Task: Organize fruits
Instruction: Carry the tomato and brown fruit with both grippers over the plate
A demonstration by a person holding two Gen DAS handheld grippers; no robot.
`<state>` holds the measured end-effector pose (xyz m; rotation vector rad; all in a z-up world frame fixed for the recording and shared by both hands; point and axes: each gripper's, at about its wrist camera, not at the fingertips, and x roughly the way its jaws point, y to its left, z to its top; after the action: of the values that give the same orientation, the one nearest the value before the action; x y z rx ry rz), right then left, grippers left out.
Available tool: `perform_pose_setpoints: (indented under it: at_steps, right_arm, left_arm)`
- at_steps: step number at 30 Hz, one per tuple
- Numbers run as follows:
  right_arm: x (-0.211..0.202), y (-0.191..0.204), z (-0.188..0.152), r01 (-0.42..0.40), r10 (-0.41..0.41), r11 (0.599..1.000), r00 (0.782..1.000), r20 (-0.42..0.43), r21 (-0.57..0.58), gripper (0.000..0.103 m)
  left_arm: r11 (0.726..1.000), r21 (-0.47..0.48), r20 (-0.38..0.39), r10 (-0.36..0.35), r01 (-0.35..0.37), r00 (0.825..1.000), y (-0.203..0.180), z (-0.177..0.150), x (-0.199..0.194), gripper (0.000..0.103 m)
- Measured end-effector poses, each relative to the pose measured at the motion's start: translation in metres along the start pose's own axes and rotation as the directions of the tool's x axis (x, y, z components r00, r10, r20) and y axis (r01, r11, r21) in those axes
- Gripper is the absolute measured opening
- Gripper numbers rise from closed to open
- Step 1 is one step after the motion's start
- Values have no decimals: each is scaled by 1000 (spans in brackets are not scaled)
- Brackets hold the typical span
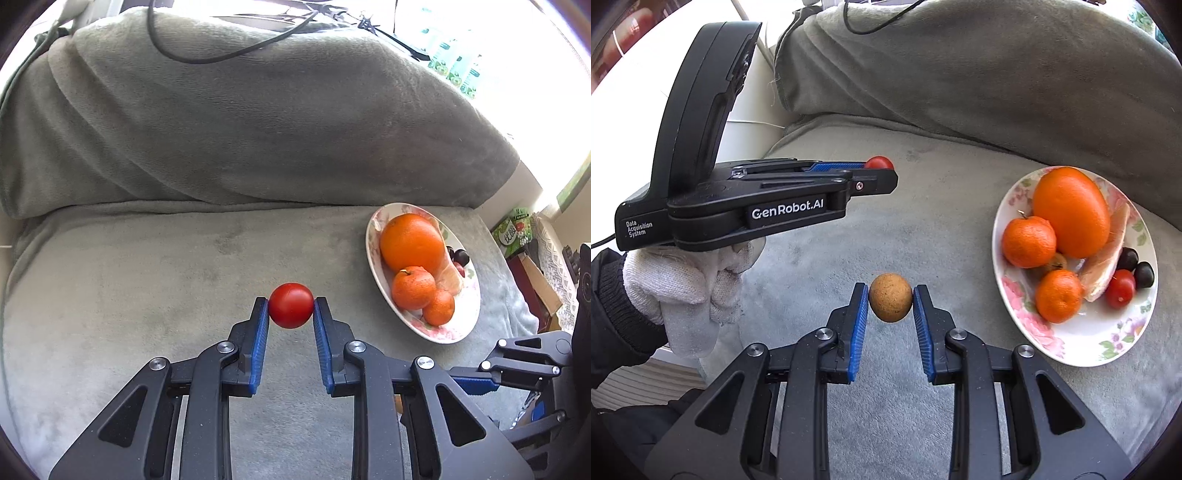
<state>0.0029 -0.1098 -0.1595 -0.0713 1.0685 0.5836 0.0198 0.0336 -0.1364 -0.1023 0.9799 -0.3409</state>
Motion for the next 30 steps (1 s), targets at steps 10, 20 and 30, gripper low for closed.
perform_pose_setpoints:
  at_steps: [10, 20, 30]
  right_arm:
    - [-47, -47, -16, 40, -45, 994, 998, 52, 98, 26]
    - [-75, -99, -25, 92, -109, 979, 991, 83, 184, 26]
    - [-80, -131, -16, 127, -151, 969, 983, 101, 214, 26]
  left_arm:
    - [998, -15, -10, -63, 62, 998, -37, -2, -2, 23]
    - [994, 5, -20, -110, 110, 994, -80, 2, 7, 23]
    - [991, 48, -14, -120, 121, 993, -109, 16, 14, 23]
